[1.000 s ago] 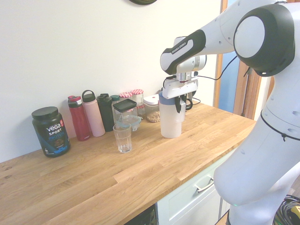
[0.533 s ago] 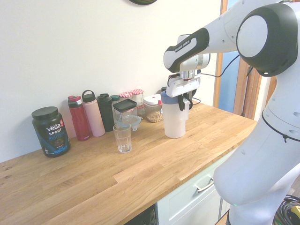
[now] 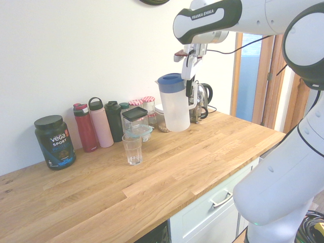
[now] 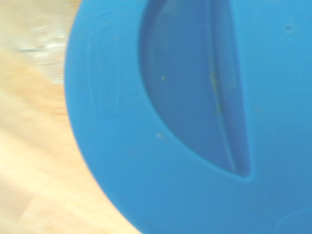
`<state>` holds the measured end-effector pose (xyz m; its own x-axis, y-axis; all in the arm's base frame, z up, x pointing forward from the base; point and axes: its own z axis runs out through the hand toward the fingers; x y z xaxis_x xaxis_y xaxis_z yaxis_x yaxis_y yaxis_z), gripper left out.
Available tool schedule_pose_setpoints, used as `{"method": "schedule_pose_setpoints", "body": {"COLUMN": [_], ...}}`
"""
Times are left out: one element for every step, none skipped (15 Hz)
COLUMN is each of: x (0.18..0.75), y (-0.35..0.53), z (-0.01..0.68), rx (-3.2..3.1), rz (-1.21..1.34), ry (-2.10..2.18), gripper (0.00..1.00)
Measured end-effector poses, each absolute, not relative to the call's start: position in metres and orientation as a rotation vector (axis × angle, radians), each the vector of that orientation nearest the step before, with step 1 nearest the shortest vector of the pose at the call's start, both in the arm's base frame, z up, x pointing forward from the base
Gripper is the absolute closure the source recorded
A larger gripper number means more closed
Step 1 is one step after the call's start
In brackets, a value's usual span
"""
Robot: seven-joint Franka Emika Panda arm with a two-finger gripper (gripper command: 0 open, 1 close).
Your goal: Pour me some water
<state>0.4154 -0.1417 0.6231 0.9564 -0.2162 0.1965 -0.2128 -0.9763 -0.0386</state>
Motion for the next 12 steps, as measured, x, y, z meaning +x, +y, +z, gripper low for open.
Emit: {"method": "schedule_pose_setpoints", "body": {"x": [0.417, 0.418, 0.419, 0.422, 0.425, 0.430, 0.437, 0.445, 0.452, 0.458, 0.464, 0.470], "y": [-0.131, -0.119, -0.107, -0.093, -0.081, -0.070, -0.061, -0.053, -0.045, -0.035, -0.025, -0.016], "z": [0.628, 0.632, 0.636, 0.638, 0.638, 0.636, 0.631, 0.628, 0.626, 0.625, 0.625, 0.624], "rx": [-3.114, -3.141, -3.173, -3.205, -3.240, -3.283, -3.327, -3.366, -3.397, -3.423, -3.443, -3.463], "rz": [-0.290, -0.268, -0.248, -0.229, -0.208, -0.181, -0.143, -0.100, -0.059, -0.030, -0.005, 0.020], "ry": [0.249, 0.161, 0.080, 0.015, -0.038, -0.091, -0.139, -0.178, -0.211, -0.238, -0.262, -0.284], "gripper": [1.00, 1.00, 1.00, 1.00, 1.00, 1.00, 1.00, 1.00, 1.00, 1.00, 1.00, 1.00]}}
